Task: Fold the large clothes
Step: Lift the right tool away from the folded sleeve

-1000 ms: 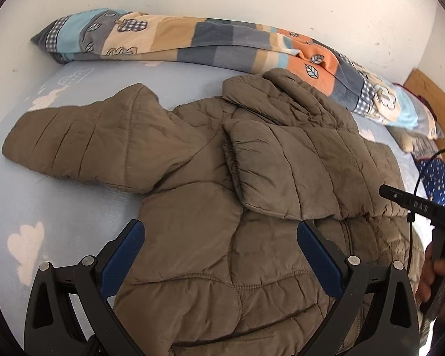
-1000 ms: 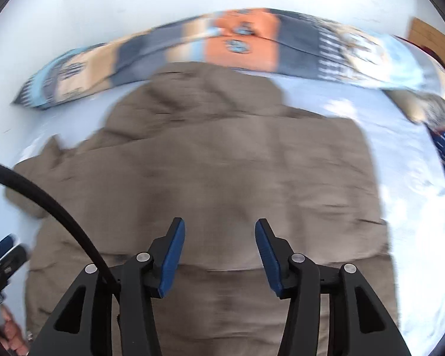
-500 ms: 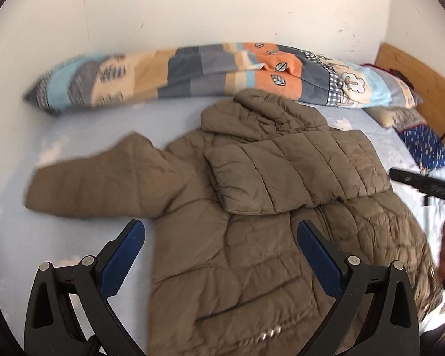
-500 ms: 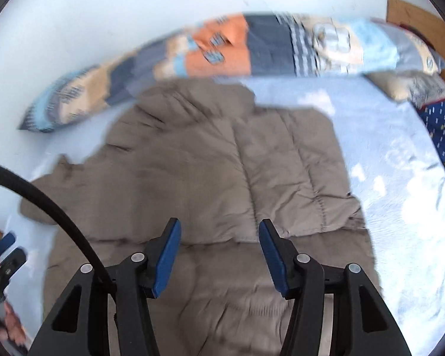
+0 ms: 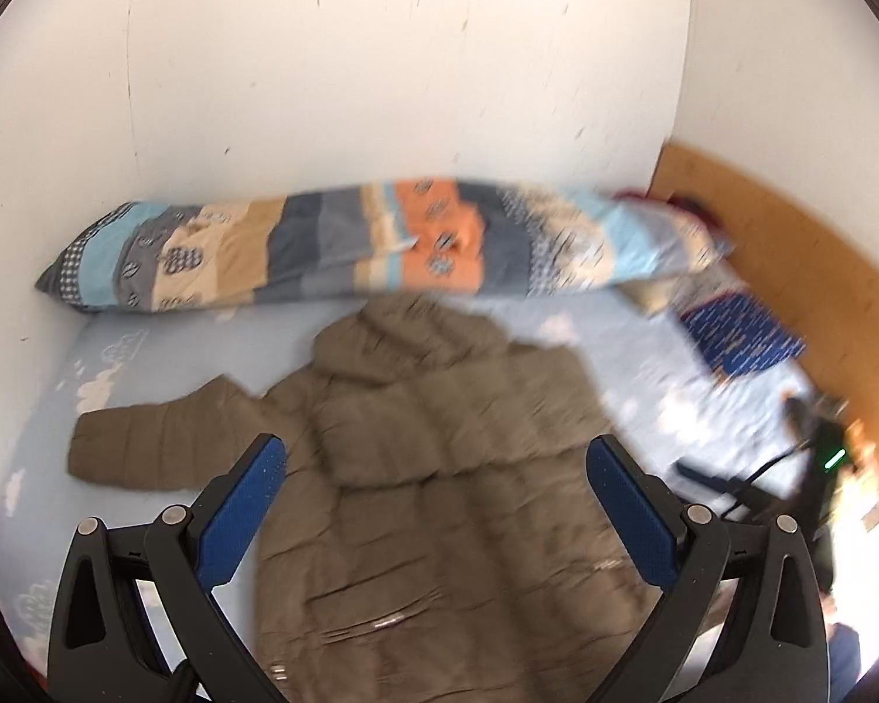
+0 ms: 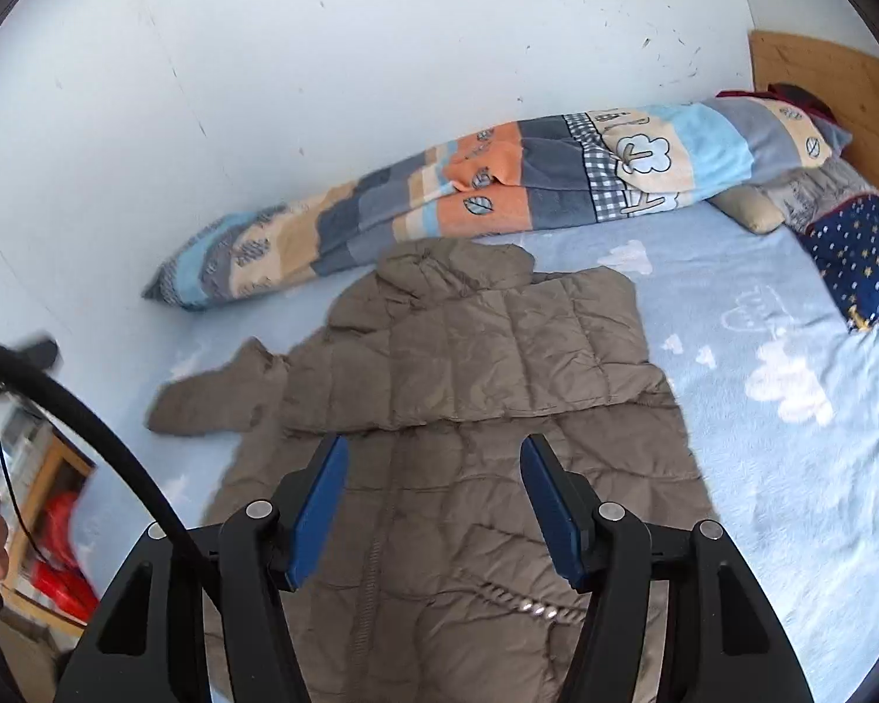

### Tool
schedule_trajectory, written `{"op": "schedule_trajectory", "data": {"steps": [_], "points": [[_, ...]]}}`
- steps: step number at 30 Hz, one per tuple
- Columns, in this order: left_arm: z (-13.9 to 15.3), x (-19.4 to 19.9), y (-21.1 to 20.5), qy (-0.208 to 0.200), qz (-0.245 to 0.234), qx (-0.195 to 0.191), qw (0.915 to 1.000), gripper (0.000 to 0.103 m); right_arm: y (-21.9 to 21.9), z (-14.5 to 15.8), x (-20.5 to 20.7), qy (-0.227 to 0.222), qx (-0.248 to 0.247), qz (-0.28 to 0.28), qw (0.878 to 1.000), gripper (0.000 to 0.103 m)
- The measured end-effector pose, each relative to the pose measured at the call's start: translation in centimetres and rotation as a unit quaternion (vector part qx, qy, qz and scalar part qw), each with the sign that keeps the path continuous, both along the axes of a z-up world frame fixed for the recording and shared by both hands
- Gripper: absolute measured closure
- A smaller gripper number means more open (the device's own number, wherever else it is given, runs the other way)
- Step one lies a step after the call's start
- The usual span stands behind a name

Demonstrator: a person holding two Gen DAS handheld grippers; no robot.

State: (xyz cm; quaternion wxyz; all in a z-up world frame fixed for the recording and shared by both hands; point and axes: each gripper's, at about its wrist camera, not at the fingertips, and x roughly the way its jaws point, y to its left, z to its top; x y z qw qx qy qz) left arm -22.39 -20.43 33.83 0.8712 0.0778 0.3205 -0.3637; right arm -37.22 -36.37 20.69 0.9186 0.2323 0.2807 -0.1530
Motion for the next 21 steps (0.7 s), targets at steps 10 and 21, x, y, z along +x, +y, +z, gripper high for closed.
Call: {"op": "schedule_trajectory", "data": {"steps": [10, 21], "points": [[-5.3, 2.6, 0.6, 0.018, 0.035, 0.008, 0.9992, 0.001, 0.0, -3.1, 2.5, 0.021, -0.033, 0.023, 0.999, 0.037], [-10.7, 7.0, 5.9, 0.070, 0.124, -0.009, 0.9898, 0.001, 0.7, -6.2, 7.1, 0.059, -0.038, 0.056, 0.996, 0.037]]}}
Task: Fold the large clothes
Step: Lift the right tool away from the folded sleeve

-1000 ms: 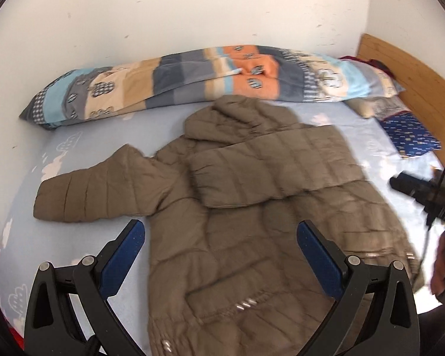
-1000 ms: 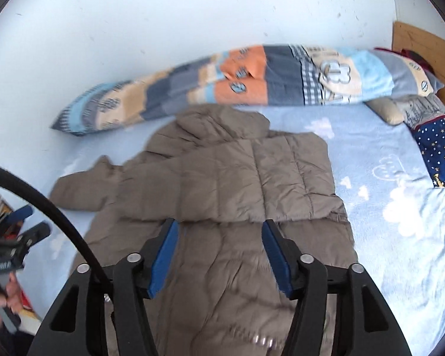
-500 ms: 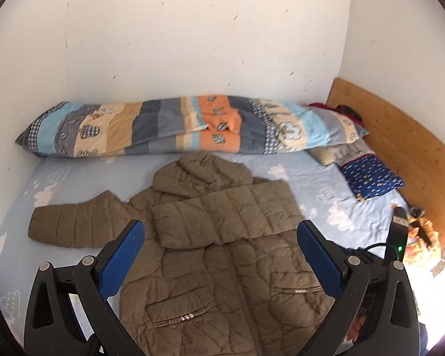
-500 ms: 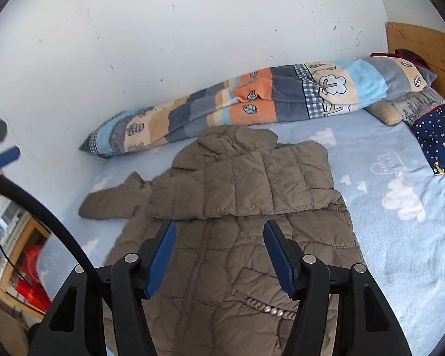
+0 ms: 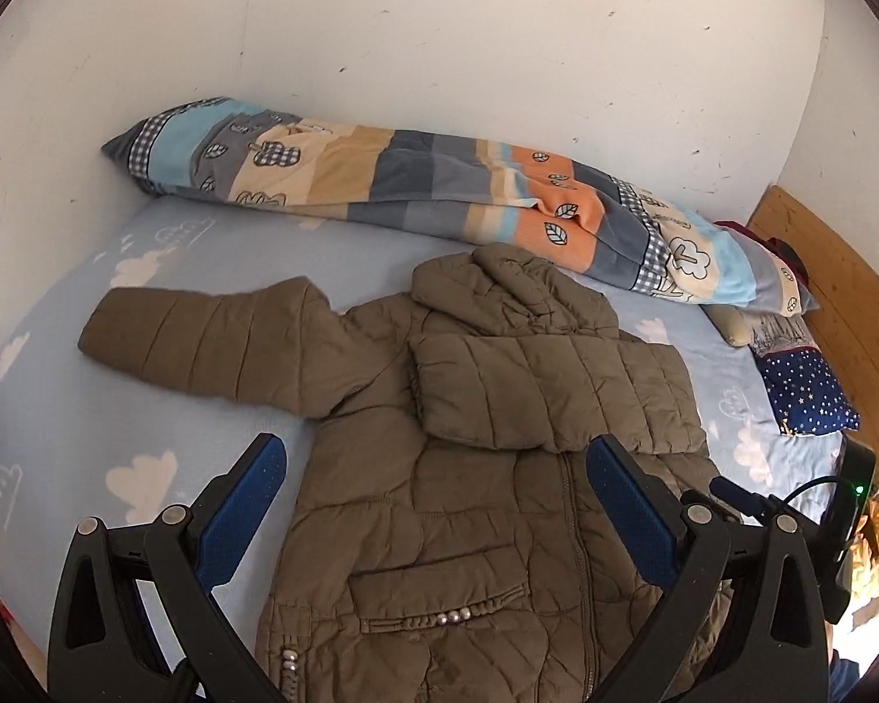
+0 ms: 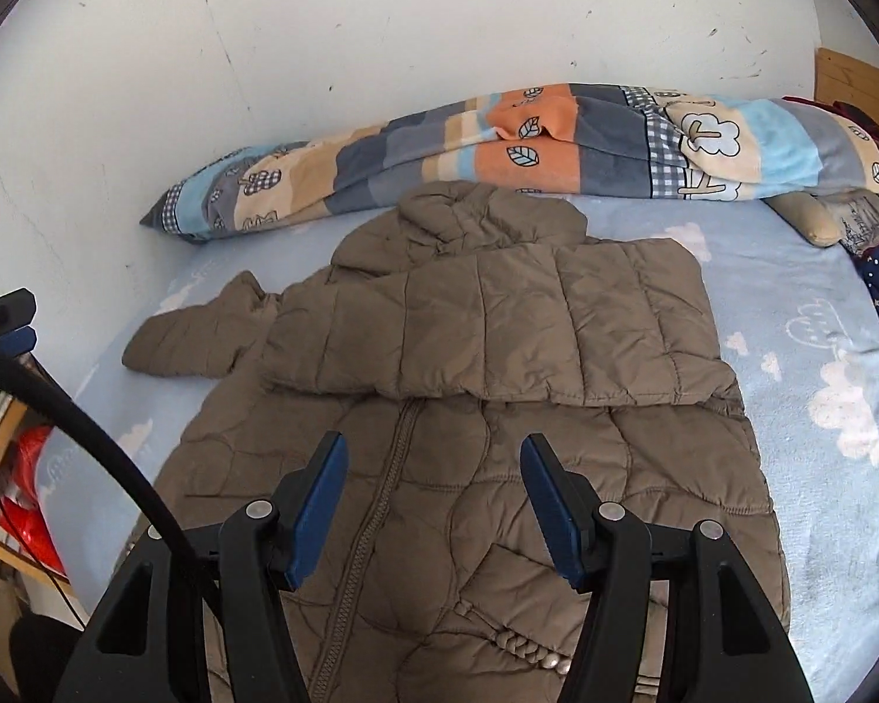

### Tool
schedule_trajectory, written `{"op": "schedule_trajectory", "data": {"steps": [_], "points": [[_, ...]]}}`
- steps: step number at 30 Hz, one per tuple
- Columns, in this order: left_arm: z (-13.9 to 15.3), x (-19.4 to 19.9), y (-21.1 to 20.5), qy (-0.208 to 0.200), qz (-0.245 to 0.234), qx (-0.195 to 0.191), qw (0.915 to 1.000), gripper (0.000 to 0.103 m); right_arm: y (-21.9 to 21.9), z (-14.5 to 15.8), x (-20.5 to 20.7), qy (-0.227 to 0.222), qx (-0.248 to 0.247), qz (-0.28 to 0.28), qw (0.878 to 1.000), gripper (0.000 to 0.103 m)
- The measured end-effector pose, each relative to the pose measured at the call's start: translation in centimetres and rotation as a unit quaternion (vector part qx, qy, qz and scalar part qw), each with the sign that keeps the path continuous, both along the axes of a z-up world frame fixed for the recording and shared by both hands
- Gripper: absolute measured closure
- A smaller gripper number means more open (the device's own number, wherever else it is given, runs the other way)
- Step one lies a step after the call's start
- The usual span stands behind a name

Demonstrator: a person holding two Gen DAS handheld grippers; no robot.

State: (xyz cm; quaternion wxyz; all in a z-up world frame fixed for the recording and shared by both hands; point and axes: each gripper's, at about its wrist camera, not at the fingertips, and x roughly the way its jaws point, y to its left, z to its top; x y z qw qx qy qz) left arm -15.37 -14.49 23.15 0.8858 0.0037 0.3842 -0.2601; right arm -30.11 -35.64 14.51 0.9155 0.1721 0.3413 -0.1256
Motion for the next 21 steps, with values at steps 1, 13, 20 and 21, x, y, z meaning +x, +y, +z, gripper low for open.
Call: {"op": "schedule_trajectory", "data": {"steps": [1, 13, 20, 21], "points": [[-0.2, -0.3, 0.0, 0.000, -0.002, 0.002, 1.0000, 0.001, 0.2, 0.0, -0.1, 0.000, -0.003, 0.002, 1.000, 0.037], [-2.4, -0.7, -0.3, 0.016, -0.003, 0.019, 0.9997, 0.001, 4.0, 0.8, 0.2, 0.010, -0.091, 0.022, 0.996, 0.036], [-3.3, 3.4, 1.8, 0.022, 0.032, 0.028, 0.9988, 0.001, 4.2, 0.4, 1.2, 0.026, -0.119, 0.019, 0.992, 0.035], [-3.4, 4.1, 2.1, 0.023, 0.037, 0.028, 0.9986, 0.001, 4.1, 0.2, 1.4, 0.030, -0.120, 0.019, 0.992, 0.035]]}}
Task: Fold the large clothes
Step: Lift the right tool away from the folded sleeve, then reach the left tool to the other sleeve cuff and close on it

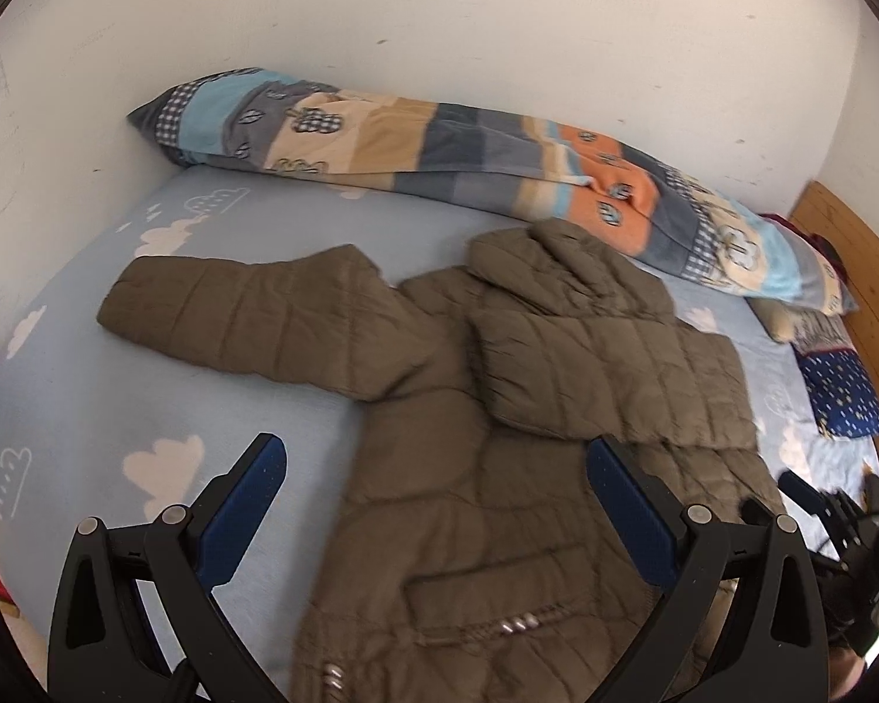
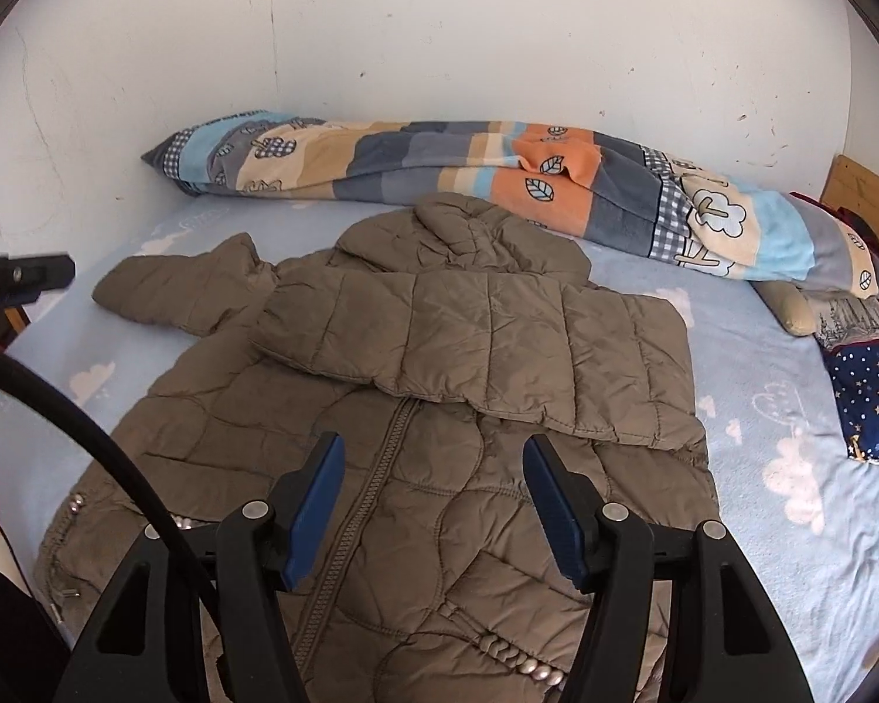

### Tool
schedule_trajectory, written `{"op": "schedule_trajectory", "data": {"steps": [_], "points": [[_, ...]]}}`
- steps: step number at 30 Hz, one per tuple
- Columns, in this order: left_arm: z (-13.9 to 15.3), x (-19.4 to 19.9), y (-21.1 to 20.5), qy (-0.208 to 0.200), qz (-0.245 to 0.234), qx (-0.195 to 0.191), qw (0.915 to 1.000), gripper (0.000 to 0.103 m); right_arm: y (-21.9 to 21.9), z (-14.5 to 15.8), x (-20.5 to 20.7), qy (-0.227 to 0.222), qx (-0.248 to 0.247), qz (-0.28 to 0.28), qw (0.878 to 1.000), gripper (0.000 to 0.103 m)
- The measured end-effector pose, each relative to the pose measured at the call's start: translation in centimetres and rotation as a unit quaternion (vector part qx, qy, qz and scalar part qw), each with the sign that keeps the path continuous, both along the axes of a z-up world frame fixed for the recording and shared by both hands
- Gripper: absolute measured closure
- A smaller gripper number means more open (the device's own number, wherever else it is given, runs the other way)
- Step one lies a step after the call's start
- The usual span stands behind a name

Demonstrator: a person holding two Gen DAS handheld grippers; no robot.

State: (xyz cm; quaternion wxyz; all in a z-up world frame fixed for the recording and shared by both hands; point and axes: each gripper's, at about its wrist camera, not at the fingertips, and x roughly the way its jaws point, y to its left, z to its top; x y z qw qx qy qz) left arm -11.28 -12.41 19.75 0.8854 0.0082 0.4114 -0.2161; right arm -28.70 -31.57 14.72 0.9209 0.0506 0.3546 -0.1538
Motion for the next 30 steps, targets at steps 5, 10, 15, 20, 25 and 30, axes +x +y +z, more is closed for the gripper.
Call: {"op": "schedule_trajectory", "data": {"steps": [5, 10, 15, 20, 25, 30], "points": [[-1.4, 5.2, 2.5, 0.022, 0.037, -0.005, 0.9991, 0.001, -0.8, -1.0, 1.0, 0.014, 0.001, -0.009, 1.000, 0.035], [-3.7, 9.9, 6.5, 0.063, 0.087, -0.035, 0.9936, 0.001, -1.5, -1.7, 1.6, 0.025, 0.005, -0.019, 1.000, 0.036], [-5.8, 13.8, 11.8, 0.092, 0.148, -0.072, 0.9821, 0.001, -1.9, -2.2, 1.9, 0.029, 0.004, -0.025, 0.999, 0.036], [-7.5, 17.1, 16.8, 0.117, 0.203, -0.117, 0.9650, 0.001, -2.6, -2.2, 1.9, 0.023, 0.012, -0.033, 0.999, 0.036], [-8.3, 20.1, 20.5, 0.119, 0.241, -0.151, 0.9513, 0.001, -3.7, -1.0, 1.1, -0.017, 0.026, -0.043, 0.999, 0.035], [-8.9, 23.3, 23.5, 0.124, 0.269, -0.195, 0.9349, 0.013, -5.0, 0.5, 0.3, -0.052, 0.026, -0.066, 0.996, 0.035]]}}
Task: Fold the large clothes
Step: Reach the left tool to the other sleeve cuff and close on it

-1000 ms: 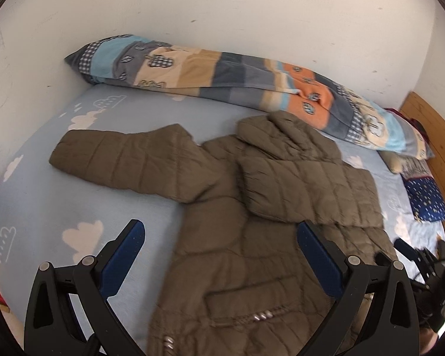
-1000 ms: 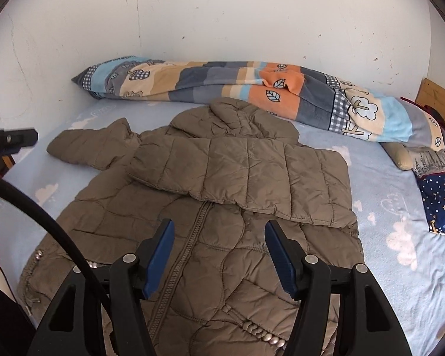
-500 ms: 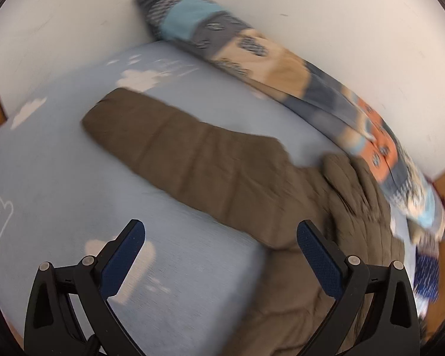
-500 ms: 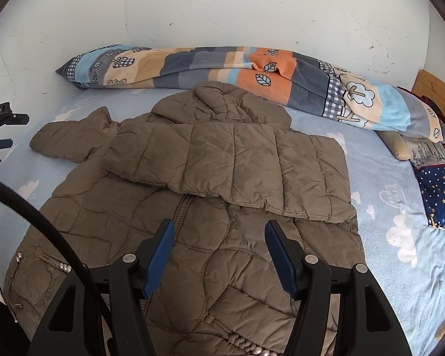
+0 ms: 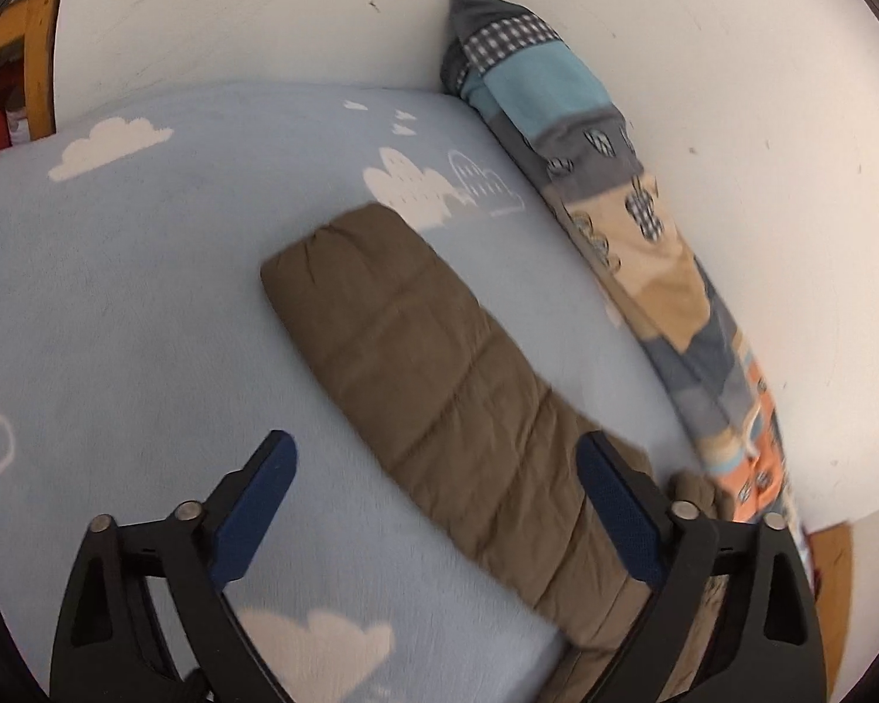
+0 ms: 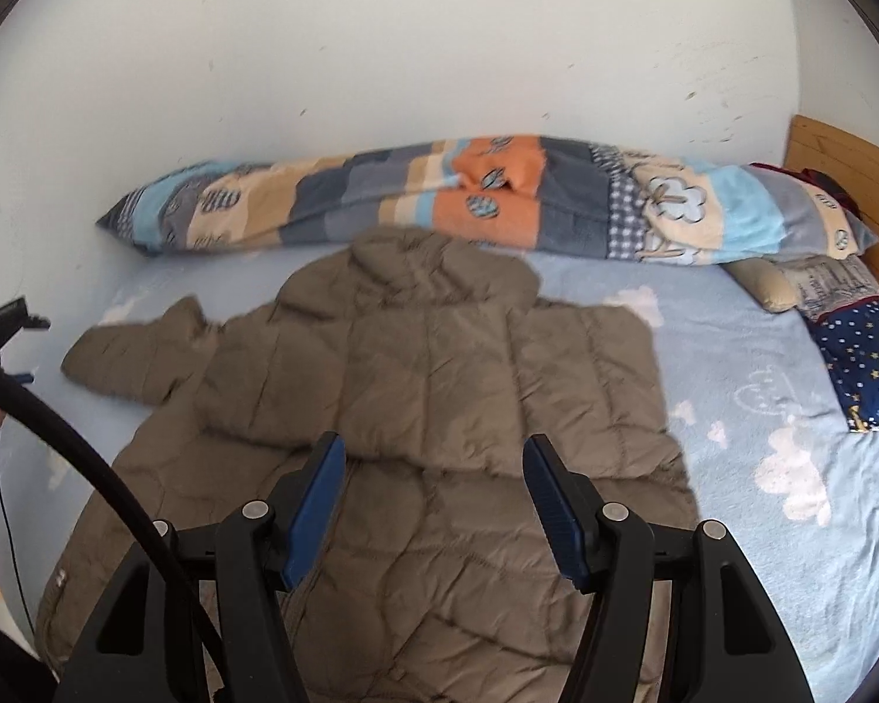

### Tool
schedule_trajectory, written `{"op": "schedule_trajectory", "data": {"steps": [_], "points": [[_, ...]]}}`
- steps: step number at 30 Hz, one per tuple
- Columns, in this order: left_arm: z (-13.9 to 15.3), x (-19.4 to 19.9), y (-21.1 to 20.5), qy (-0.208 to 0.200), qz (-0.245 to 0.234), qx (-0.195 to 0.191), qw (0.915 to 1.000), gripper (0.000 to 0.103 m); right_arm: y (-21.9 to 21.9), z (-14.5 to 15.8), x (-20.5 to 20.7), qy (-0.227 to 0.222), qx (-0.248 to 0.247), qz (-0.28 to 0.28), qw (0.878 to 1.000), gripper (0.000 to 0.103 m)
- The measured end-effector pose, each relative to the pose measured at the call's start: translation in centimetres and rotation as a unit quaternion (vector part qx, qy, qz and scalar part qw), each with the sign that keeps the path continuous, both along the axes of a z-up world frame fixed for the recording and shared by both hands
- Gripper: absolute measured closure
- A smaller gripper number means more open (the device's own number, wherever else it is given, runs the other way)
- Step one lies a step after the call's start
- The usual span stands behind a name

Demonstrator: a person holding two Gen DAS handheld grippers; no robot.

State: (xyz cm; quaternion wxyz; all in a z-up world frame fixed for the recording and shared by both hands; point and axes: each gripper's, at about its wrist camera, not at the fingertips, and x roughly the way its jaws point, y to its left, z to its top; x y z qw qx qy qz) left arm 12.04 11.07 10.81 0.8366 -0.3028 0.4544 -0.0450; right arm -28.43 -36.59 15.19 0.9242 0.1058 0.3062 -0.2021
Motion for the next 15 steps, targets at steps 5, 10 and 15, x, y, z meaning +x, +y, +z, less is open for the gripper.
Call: {"op": "schedule_trajectory", "data": {"steps": [5, 10, 15], "points": [[-1.6, 1.8, 1.0, -0.002, -0.001, -0.018, 0.9998, 0.024, -1.5, -0.2, -0.1, -0.003, 0.030, -0.012, 0.999, 0.035], [-4.6, 2.6, 2.7, -0.007, 0.021, -0.090, 0.9957, 0.032, -1.4, -0.8, 0.3, 0.007, 0.028, -0.007, 1.000, 0.035], [-6.6, 3.9, 4.3, -0.012, 0.058, -0.128, 0.9899, 0.039, -0.8, -1.3, 0.7, 0.013, 0.021, 0.001, 1.000, 0.035]]}}
